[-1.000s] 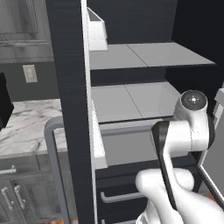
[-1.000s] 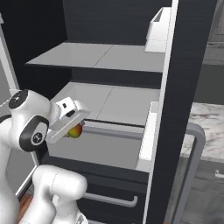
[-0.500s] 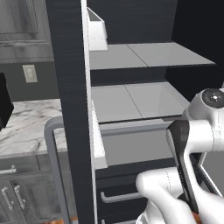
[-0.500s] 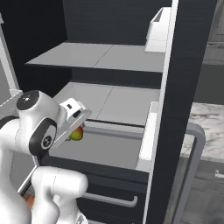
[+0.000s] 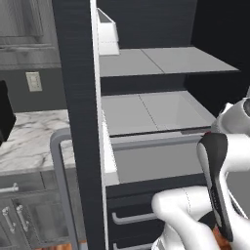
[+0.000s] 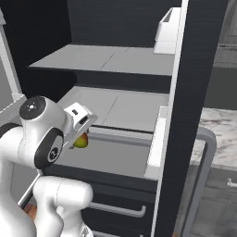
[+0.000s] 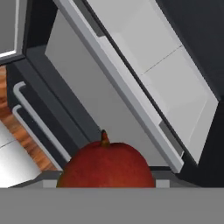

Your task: Place the cold items (peach and mango) from the fridge in one tupperware on the dining counter. Place the warm items (hot dog and kebab skewer) in the stove area in another tupperware.

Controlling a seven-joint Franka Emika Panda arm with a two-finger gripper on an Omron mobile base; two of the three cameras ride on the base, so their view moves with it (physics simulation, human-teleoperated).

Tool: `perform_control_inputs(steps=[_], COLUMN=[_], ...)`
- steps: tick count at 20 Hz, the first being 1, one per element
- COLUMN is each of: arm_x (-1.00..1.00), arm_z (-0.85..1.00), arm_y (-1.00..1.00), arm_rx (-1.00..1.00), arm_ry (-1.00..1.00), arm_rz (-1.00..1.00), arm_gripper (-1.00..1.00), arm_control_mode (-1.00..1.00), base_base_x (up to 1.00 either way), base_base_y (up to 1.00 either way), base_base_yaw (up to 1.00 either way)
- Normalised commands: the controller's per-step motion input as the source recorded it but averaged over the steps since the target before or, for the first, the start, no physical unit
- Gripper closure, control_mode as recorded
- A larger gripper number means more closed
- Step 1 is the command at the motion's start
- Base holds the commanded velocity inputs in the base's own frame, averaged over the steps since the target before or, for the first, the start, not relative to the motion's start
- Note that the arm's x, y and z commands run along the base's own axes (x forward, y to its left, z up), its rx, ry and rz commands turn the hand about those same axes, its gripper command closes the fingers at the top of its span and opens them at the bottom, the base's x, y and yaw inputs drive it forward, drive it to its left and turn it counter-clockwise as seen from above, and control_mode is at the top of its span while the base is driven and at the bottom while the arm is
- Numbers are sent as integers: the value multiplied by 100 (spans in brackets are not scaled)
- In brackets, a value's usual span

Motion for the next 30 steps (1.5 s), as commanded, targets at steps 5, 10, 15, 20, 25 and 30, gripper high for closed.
perform_control_inputs(steps=[5, 10, 15, 20, 25, 30], arm_x=[0, 0, 0, 0, 0, 0], arm_z=[0, 0, 0, 0, 0, 0], arm_y=[0, 0, 0, 0, 0, 0], arm_rx=[0, 0, 0, 0, 0, 0], arm_ry=[0, 0, 0, 0, 0, 0], arm_rz=[0, 0, 0, 0, 0, 0], arm_gripper=[100, 100, 100, 100, 100, 100], arm_control_mode=[100, 100, 100, 100, 100, 100], base_base_x=[-69, -95, -100, -100, -100, -100], base_base_y=[0, 0, 0, 0, 3, 28], base_base_yaw=[5, 0, -16, -21, -27, -31])
